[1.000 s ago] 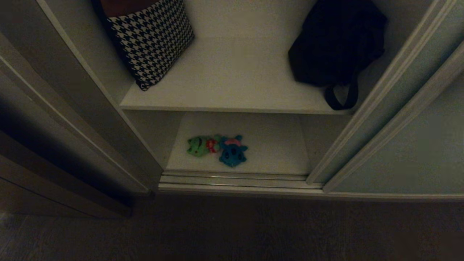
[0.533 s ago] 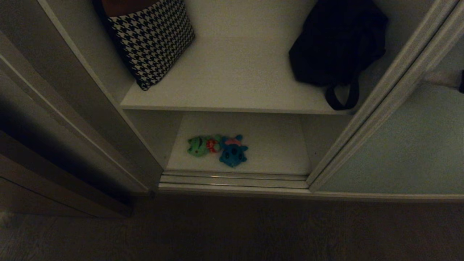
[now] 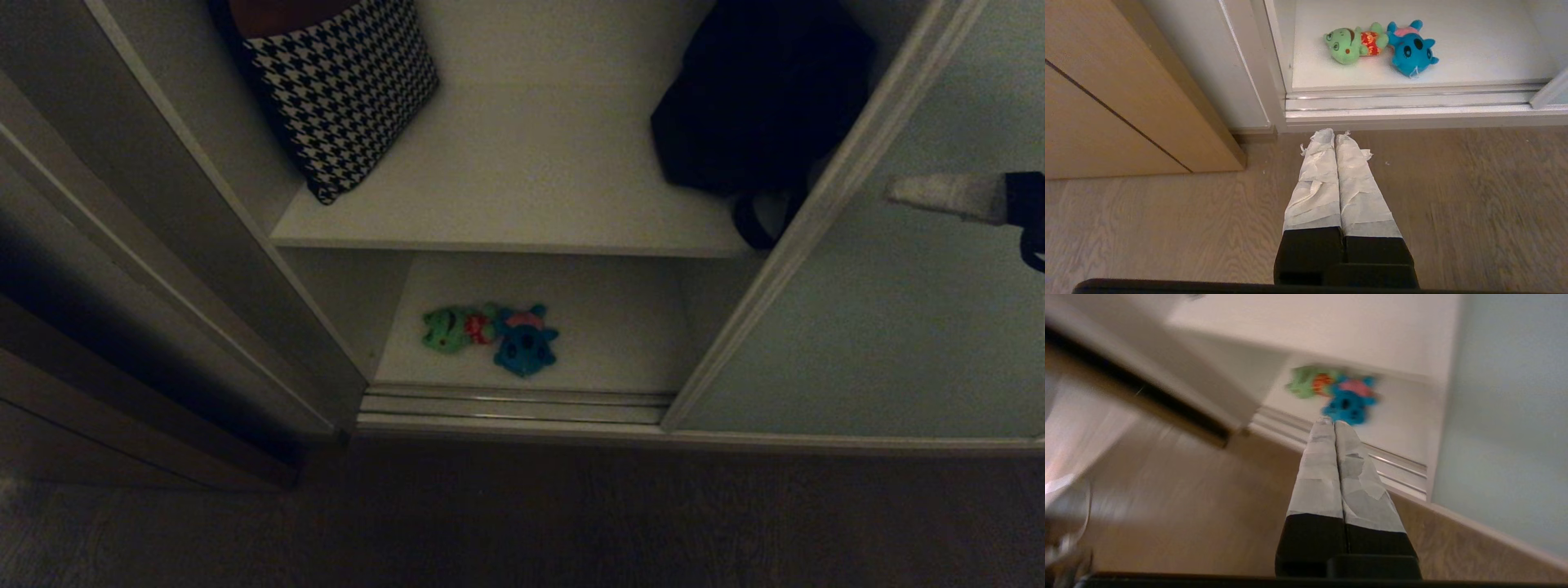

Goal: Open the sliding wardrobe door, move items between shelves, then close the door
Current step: Close the door

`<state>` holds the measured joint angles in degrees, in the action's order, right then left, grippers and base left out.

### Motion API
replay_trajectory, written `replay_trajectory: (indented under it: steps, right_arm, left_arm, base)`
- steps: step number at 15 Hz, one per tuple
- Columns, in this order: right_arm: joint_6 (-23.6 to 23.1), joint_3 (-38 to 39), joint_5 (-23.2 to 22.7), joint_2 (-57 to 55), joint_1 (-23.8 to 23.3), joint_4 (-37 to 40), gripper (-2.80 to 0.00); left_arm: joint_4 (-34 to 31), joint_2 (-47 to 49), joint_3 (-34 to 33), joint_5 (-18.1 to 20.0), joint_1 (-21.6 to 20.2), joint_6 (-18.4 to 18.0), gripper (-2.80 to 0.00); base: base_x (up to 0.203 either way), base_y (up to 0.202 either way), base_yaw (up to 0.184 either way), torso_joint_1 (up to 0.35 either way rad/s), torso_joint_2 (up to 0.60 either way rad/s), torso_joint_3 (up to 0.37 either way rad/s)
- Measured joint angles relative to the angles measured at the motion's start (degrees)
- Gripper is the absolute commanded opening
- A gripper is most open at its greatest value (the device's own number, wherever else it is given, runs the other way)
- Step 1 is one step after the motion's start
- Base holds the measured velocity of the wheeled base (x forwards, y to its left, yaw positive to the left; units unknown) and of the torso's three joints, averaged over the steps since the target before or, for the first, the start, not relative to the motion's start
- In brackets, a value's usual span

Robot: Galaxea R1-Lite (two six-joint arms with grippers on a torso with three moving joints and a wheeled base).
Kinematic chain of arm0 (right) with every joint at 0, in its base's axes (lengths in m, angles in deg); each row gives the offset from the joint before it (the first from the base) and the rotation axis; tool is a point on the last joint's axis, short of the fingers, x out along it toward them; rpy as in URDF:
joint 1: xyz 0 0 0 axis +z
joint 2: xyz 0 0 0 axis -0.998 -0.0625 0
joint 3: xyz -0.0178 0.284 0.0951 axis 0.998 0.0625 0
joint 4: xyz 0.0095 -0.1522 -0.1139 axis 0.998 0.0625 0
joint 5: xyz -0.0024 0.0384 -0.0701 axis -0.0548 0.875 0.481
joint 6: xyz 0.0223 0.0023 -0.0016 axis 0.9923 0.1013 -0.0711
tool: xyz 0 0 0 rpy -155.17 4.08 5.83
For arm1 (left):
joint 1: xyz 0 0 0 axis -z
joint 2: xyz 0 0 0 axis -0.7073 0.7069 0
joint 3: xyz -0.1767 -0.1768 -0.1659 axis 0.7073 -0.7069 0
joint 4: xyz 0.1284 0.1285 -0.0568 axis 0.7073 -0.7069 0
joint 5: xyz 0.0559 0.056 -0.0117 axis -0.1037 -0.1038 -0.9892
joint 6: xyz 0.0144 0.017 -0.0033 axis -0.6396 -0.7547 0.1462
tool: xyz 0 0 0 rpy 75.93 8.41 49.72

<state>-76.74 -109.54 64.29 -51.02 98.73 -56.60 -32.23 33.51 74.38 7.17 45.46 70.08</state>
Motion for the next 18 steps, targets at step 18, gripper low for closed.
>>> replay_trajectory:
  steps: [18]
  right_arm:
    - [-15.14,1.30,20.99,1.78,14.94,-14.11,-2.80]
  left_arm:
    - [0.01,0.00,-0.02,0.01,0.00,0.00,-2.80]
  base:
    - [0.000,0.000,0.000,0.000,0.00,0.000]
